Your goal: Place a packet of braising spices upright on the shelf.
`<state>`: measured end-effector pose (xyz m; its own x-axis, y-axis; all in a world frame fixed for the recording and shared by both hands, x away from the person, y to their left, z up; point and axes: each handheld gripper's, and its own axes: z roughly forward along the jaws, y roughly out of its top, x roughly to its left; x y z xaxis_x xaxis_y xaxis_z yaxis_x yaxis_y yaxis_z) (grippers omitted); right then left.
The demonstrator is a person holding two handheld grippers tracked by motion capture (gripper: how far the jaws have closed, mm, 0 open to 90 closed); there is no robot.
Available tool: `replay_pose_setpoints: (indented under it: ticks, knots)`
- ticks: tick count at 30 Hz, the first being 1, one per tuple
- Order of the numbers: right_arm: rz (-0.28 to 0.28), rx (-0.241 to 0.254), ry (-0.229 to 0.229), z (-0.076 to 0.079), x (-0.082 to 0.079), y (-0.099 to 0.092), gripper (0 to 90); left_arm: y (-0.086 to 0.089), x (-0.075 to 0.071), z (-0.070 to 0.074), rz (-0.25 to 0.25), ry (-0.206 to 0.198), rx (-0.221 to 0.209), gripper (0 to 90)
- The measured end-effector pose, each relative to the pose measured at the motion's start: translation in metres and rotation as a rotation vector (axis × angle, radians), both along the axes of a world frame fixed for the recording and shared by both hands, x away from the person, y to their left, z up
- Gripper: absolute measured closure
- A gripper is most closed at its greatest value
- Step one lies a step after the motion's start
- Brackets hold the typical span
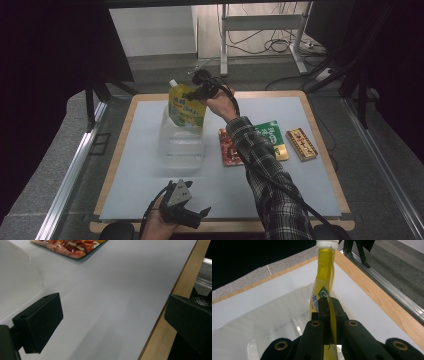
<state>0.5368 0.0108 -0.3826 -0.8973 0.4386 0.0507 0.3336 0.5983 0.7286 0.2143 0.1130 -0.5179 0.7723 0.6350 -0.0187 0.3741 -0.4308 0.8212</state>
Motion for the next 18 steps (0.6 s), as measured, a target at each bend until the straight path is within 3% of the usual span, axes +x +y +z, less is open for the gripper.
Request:
replay_pose_setpoints:
  ticks: [7, 14, 18]
  knots:
    - [-0.023, 0.030, 0.004, -0.0076, 0.0005, 0.0031, 89.0, -0.0011, -0.0003, -0.0002, -0.005, 0.002, 0.002, 1.7]
    - [-0.011, 0.020, -0.003, -0.0074, -0.0007, 0.0064, 87.8, -0.0015, -0.0002, -0.0006, -0.004, 0.002, 0.005, 1.7]
    - [0.004, 0.021, -0.010, -0.0044, -0.0022, 0.0065, 78.3, -0.0003, 0.0003, -0.0006, 0.000, 0.003, 0.002, 1.7]
